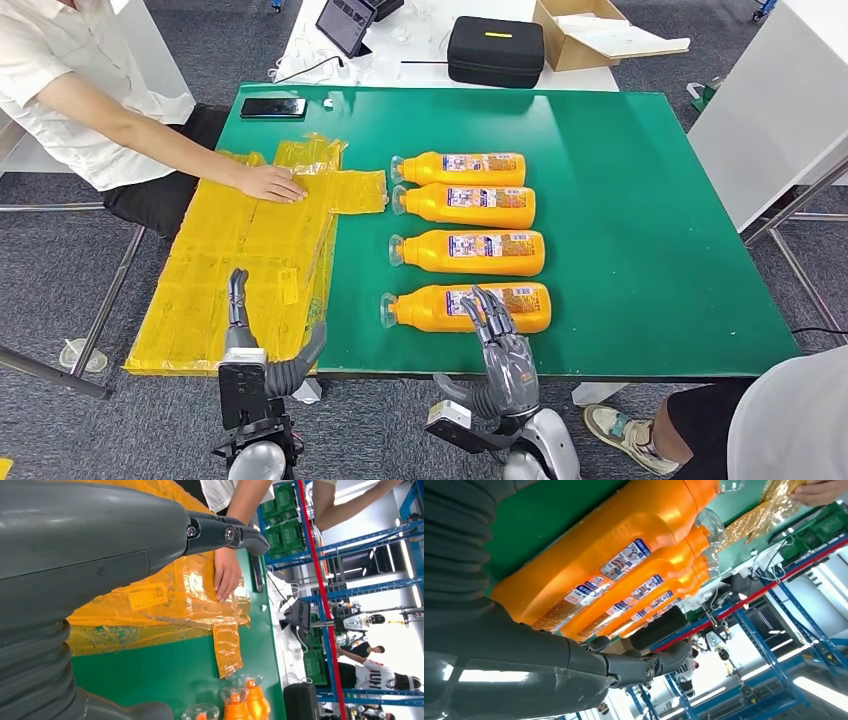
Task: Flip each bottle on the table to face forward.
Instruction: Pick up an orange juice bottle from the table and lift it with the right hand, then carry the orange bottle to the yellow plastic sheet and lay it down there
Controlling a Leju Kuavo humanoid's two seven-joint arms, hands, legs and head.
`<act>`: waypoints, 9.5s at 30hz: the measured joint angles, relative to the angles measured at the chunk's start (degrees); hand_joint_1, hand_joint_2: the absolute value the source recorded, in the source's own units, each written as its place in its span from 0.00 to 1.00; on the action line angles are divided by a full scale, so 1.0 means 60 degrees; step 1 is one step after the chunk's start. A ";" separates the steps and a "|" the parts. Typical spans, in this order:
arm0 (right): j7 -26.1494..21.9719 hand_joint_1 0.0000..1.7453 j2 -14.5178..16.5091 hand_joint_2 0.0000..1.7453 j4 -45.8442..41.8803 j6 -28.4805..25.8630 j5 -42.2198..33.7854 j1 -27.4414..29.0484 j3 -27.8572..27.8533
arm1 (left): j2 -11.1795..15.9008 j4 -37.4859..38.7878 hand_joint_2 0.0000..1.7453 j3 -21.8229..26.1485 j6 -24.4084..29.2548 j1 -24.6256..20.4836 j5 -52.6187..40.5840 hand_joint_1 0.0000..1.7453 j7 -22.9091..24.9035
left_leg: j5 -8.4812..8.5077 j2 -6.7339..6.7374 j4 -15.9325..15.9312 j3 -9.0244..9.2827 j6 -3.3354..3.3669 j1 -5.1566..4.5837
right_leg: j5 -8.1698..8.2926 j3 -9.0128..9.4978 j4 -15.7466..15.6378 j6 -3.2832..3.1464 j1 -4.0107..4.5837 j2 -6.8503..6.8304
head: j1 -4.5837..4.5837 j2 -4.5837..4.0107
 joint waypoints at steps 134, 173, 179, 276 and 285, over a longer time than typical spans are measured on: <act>0.0337 0.87 -0.0869 1.00 0.1980 0.2442 -0.2252 -0.1951 -0.0504 | -0.0290 -0.0160 1.00 -0.0534 -0.3705 0.0105 0.4379 0.00 0.0230 | 0.0004 0.0045 0.0003 0.0054 0.0023 -0.0011 | 0.0020 0.0049 -0.0002 0.0013 -0.0008 0.0025 | -0.0002 0.0000; -0.0582 0.92 0.0880 1.00 0.2017 0.3333 -0.3417 -0.2169 0.1648 | -0.0294 0.0032 1.00 -0.0074 -0.6451 -0.0135 0.6694 0.00 0.1212 | 0.0008 0.0042 0.0002 0.0007 0.0028 -0.0027 | 0.0016 0.0000 0.0000 0.0017 -0.0024 0.0024 | -0.0001 0.0001; -0.0527 0.92 0.0936 1.00 0.2020 0.3449 -0.3576 -0.2116 0.1896 | -0.0302 -0.0142 1.00 0.0091 -0.6430 -0.0118 0.6669 0.00 0.1140 | 0.0008 0.0042 0.0002 0.0007 0.0028 -0.0026 | 0.0016 -0.0001 0.0001 0.0017 -0.0023 0.0025 | 0.0001 0.0000; -0.1838 0.00 0.0659 1.00 -0.4208 -0.0004 -0.4666 0.0190 0.0041 | 0.1632 0.7095 1.00 0.1081 -0.3713 -0.4437 -0.8193 0.00 0.2259 | 0.0036 -0.0043 -0.0010 0.0154 0.0021 -0.0031 | 0.0009 0.0173 0.0002 0.0011 -0.0028 -0.0027 | 0.0001 0.0000; -0.1839 0.00 0.0610 1.00 -0.4005 -0.0004 -0.4783 0.0101 0.0138 | 0.1742 0.7287 1.00 0.1087 -0.5013 -0.4714 -0.7952 0.00 0.2560 | 0.0036 -0.0058 -0.0011 0.0169 0.0019 -0.0029 | 0.0004 0.0199 0.0002 0.0005 -0.0026 -0.0042 | 0.0002 0.0000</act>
